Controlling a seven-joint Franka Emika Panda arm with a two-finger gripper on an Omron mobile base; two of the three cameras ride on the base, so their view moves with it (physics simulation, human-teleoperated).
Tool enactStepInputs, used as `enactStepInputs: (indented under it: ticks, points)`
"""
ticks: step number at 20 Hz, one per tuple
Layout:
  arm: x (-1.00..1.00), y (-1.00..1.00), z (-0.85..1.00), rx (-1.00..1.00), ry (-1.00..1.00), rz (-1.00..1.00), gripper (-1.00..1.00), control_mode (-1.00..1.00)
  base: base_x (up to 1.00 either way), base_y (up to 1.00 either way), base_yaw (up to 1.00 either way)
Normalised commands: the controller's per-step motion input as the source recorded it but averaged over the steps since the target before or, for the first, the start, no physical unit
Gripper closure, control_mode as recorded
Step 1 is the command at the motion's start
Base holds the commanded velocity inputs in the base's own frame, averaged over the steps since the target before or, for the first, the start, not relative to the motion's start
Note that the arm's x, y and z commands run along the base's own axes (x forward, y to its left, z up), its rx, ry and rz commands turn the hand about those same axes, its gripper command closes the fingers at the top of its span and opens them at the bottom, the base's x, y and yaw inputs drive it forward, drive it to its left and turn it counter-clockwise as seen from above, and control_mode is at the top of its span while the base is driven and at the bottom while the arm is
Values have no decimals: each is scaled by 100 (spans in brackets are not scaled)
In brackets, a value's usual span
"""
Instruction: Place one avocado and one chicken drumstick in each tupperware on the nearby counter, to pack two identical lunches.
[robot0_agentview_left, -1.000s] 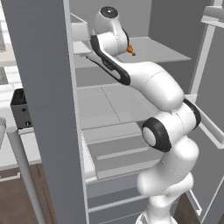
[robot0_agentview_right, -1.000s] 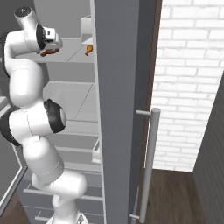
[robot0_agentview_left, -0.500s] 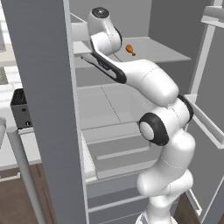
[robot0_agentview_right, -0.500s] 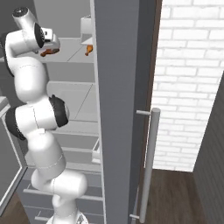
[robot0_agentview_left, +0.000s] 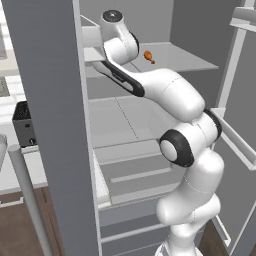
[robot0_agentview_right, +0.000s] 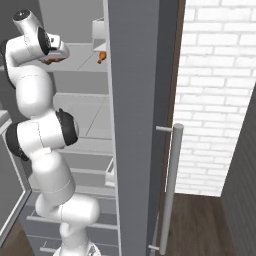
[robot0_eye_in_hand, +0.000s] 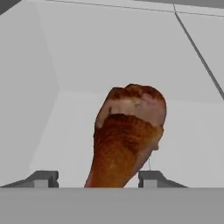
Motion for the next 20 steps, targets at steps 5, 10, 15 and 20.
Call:
enactStepInputs:
  ticks: [5, 10, 15, 20]
  points:
    - [-3, -8, -19, 0, -7, 0, 100, -100, 0, 0, 0]
    - [-91, -70, -22, 6, -20, 0, 100, -100, 0, 0, 0]
    - [-100, -88, -20, 19, -34, 0, 100, -100, 0, 0, 0]
    - [-100, -44, -5, 17, -47, 0, 100, -100, 0, 0, 0]
